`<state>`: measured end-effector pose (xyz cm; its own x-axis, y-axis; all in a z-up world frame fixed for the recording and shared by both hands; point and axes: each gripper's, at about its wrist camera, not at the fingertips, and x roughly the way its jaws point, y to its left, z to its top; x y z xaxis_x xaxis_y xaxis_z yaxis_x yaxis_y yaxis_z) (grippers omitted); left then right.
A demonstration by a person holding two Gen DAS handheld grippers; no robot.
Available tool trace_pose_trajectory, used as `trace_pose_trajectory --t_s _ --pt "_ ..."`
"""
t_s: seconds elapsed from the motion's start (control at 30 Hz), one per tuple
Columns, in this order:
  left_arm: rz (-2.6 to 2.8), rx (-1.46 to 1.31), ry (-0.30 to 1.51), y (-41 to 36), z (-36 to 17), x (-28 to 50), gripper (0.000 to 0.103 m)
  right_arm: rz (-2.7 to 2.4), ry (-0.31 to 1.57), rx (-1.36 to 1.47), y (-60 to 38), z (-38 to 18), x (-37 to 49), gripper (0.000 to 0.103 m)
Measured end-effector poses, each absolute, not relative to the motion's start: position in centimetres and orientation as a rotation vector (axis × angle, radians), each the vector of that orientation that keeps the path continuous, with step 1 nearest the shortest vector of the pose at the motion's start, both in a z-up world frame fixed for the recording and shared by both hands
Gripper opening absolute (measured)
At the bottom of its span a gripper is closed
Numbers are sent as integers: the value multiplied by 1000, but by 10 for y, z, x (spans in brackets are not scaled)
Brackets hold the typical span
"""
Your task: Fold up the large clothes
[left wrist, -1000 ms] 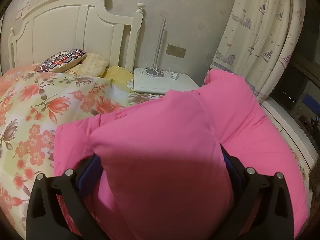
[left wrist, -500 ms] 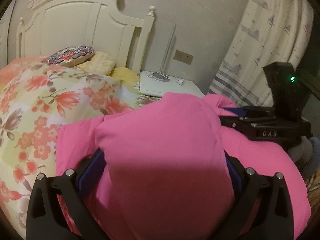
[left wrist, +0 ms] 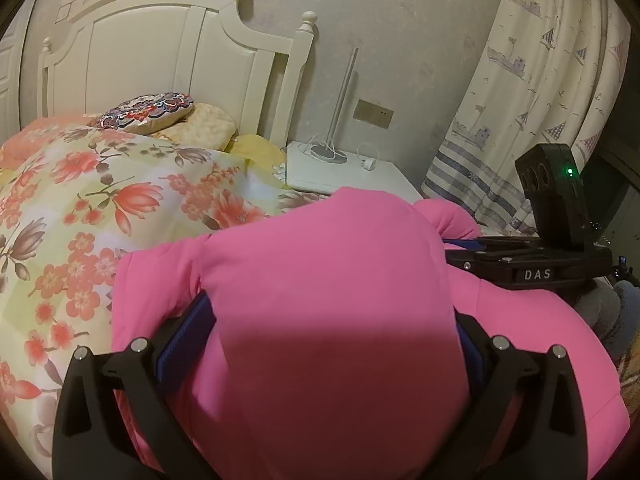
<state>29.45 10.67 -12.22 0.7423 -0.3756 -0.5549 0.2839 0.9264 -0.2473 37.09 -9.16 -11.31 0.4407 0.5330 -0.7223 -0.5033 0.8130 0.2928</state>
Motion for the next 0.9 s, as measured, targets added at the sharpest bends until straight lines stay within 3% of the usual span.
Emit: trace_pose_trajectory --t_s 0.17,0.3,0.57,0.67,0.8,0.9 --pt "-344 -53 713 94 -113 296 101 491 912 -199 -71 -90 358 58" --pt "-244 82 720 85 -85 276 101 324 826 -488 -37 -56 323 70" --pt "-121 118 656 112 -48 198 101 529 736 -337 -12 4 292 69" --pt "-138 116 677 115 -57 184 101 640 811 -306 15 -6 298 67" --pt "-114 148 723 112 -82 190 101 632 970 -400 53 -66 315 70" --pt "-113 105 720 118 -90 189 101 611 1007 -422 61 -72 322 71"
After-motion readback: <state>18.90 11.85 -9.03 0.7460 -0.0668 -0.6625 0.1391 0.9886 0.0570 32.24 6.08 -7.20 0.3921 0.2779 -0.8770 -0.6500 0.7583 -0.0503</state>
